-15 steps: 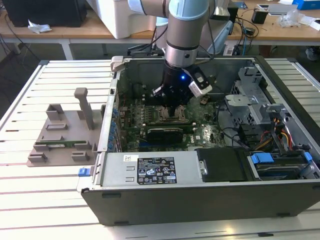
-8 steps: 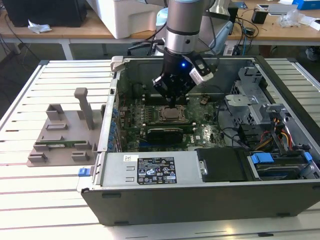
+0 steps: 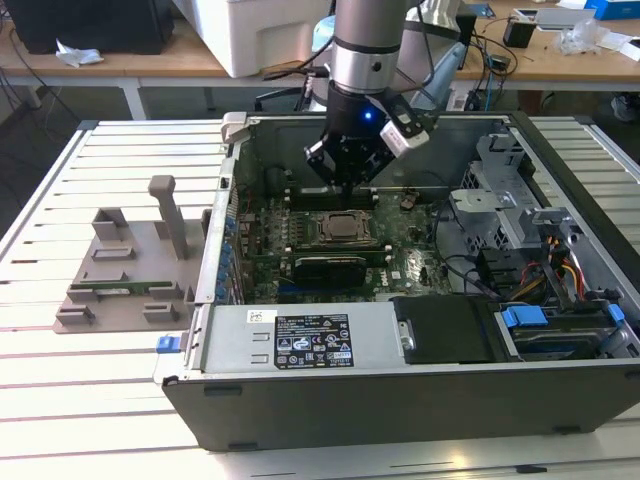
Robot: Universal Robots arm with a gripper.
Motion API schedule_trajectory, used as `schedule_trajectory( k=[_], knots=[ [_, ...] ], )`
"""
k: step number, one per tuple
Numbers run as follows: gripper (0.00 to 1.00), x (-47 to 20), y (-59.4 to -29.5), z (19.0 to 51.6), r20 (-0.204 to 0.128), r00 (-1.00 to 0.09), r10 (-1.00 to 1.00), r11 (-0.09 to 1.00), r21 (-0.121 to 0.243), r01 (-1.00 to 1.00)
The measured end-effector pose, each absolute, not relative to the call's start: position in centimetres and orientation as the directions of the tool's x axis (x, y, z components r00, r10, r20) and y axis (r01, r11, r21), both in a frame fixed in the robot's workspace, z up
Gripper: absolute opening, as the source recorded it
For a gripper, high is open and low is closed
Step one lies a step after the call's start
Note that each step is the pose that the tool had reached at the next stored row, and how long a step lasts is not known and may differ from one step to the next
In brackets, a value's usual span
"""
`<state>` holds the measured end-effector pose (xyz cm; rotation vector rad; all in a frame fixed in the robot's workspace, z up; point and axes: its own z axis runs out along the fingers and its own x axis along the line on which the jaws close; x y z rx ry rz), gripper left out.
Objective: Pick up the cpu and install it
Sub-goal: 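Install the second cpu locking lever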
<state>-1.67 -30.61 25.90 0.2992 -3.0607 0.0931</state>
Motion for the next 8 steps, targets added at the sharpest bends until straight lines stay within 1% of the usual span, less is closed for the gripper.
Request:
schedule_trajectory(
  k=[8],
  knots=[
    [0.11,-1.67,-30.61,26.18,0.07,-0.979,-0.191,0.979,-0.054,-0.195]
  ],
)
